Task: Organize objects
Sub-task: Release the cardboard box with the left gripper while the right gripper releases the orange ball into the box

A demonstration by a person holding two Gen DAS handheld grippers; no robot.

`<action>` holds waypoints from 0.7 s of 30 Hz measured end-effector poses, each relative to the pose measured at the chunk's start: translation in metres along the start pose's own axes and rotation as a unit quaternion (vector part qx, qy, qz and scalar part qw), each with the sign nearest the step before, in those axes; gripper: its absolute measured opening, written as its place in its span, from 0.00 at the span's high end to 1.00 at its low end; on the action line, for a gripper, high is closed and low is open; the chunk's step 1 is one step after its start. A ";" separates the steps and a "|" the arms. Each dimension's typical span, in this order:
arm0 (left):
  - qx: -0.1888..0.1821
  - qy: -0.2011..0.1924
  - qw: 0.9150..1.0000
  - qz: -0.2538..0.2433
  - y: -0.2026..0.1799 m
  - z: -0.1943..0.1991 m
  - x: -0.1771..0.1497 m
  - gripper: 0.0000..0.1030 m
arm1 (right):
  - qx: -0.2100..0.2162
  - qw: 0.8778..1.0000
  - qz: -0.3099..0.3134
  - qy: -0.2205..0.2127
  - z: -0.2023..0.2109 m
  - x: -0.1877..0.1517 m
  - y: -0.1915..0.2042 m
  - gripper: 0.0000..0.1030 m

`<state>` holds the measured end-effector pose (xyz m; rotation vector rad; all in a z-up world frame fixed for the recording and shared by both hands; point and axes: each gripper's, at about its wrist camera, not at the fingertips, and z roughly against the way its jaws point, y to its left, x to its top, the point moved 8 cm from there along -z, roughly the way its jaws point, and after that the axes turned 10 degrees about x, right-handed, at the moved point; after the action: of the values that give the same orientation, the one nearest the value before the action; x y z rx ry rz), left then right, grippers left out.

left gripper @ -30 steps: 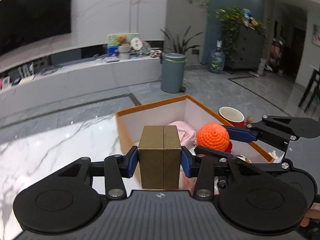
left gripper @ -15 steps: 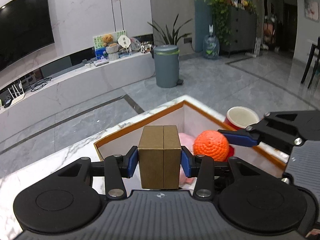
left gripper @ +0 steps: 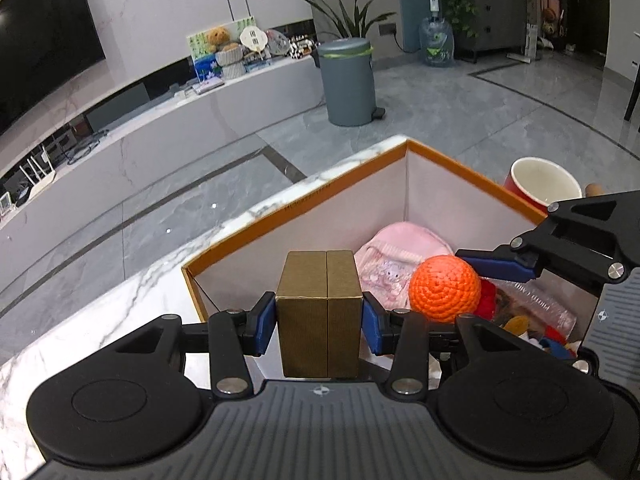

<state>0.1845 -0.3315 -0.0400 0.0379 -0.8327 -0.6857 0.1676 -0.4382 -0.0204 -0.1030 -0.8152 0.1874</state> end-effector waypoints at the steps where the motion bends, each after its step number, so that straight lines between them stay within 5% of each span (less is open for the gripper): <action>1: -0.001 0.004 1.000 0.003 0.000 -0.001 -0.002 0.51 | 0.001 1.000 -0.002 0.005 -0.003 -0.001 0.000 0.59; 10: -0.004 0.021 0.999 0.027 0.009 -0.006 -0.006 0.50 | 0.006 1.000 -0.001 0.024 -0.010 -0.005 0.002 0.53; 13: 0.006 0.012 1.000 0.024 0.013 -0.004 -0.004 0.33 | -0.012 1.000 -0.007 0.022 -0.009 -0.005 -0.001 0.36; 15: 0.010 0.005 1.000 0.024 0.016 -0.001 -0.002 0.15 | -0.017 1.000 -0.006 0.020 -0.009 -0.004 -0.003 0.35; 21: -0.003 -0.007 0.999 0.035 0.024 0.014 0.004 0.10 | -0.029 0.999 -0.009 0.016 0.002 -0.005 -0.004 0.35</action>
<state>0.1897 -0.3121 -0.0212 -0.0004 -0.8417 -0.6238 0.1635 -0.4434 -0.0215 -0.1533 -0.7894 0.1442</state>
